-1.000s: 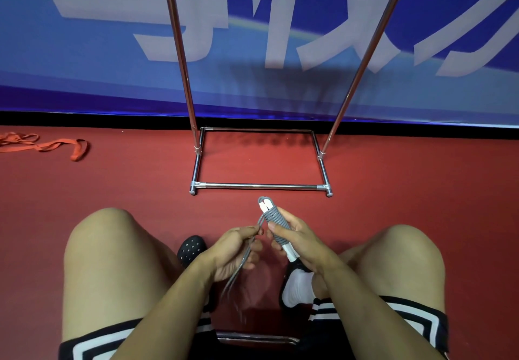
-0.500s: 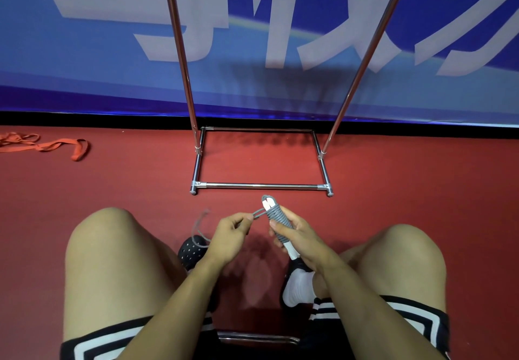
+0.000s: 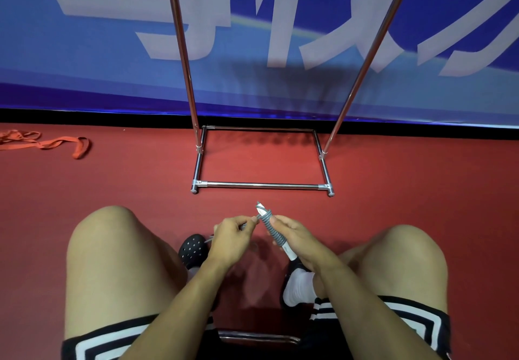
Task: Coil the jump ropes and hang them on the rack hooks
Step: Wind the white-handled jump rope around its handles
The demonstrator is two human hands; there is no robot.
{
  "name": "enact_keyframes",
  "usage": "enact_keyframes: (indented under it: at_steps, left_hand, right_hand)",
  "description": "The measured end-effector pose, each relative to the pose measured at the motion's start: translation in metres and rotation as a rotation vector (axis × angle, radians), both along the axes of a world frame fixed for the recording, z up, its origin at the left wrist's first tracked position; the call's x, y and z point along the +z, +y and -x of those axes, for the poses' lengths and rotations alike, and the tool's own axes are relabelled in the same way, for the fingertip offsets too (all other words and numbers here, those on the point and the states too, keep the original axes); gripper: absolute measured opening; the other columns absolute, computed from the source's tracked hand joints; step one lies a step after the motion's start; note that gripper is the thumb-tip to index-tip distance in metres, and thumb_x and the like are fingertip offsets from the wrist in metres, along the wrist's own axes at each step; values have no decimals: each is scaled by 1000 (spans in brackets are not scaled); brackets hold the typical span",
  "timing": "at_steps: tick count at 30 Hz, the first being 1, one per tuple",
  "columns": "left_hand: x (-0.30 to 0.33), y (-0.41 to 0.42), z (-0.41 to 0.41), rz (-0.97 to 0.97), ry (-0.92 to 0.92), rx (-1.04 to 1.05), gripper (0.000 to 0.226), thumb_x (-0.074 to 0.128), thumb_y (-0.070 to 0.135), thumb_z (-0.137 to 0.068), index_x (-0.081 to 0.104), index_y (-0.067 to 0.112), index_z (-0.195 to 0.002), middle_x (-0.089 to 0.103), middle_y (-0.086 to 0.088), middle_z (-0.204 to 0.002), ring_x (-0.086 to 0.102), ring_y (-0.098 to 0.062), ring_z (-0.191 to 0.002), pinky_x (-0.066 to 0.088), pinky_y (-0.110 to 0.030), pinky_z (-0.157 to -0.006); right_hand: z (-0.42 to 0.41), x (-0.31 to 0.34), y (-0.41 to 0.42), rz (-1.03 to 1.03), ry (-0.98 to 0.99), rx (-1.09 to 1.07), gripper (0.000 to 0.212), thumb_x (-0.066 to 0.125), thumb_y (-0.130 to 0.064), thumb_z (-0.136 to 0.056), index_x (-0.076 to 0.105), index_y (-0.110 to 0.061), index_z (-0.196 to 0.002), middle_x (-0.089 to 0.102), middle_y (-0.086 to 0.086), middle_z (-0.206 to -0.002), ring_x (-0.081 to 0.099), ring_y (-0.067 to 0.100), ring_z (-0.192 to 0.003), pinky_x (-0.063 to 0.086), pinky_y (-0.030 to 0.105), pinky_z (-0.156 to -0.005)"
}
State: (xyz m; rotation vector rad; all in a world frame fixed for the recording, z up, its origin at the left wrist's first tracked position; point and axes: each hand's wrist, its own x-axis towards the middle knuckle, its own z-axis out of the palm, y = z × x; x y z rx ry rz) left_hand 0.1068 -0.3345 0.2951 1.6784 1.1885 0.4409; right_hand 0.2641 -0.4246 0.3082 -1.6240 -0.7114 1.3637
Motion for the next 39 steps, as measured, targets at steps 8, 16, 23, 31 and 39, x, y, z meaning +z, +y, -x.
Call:
enact_keyframes:
  at_steps: [8, 16, 23, 31, 39]
  left_hand:
    - [5, -8, 1, 150, 51, 37, 80, 53, 83, -82, 74, 6, -74, 50, 5, -52, 38, -11, -48, 35, -30, -56]
    - [17, -9, 1, 332, -227, 33, 48, 69, 41, -94, 70, 0, -70, 47, 9, -48, 36, -6, -47, 33, -22, -52]
    - [25, -13, 0, 428, -347, -67, 35, 60, 27, -102, 74, 0, -87, 57, 3, -56, 44, -7, -49, 34, -18, -50]
    - [17, -10, 0, 539, -290, 24, 37, 71, 30, -95, 76, -5, -85, 74, -18, -75, 59, -10, -51, 48, -18, -52]
    - [11, -7, -1, 541, -269, 127, 29, 78, 25, -90, 77, 1, -75, 76, -17, -76, 64, -10, -53, 52, -17, -52]
  right_hand:
    - [3, -11, -1, 82, -121, -35, 35, 84, -34, -84, 73, -17, -113, 79, -1, -95, 76, 16, -92, 59, 38, -89]
    - [5, 0, -2, 116, 23, 30, 58, 87, -45, -78, 63, -9, -116, 76, 10, -102, 74, 21, -84, 60, 46, -84]
    - [1, 11, -9, 13, 219, 178, 37, 67, -32, -99, 59, -28, -135, 73, 16, -117, 69, 27, -73, 54, 30, -58]
    - [1, 0, -10, -48, 66, 154, 27, 60, -45, -102, 66, -37, -126, 66, 2, -87, 58, 17, -65, 43, 28, -51]
    - [3, -7, -5, 0, 25, 85, 32, 41, -43, -109, 65, -39, -130, 71, 4, -88, 60, 16, -67, 46, 28, -57]
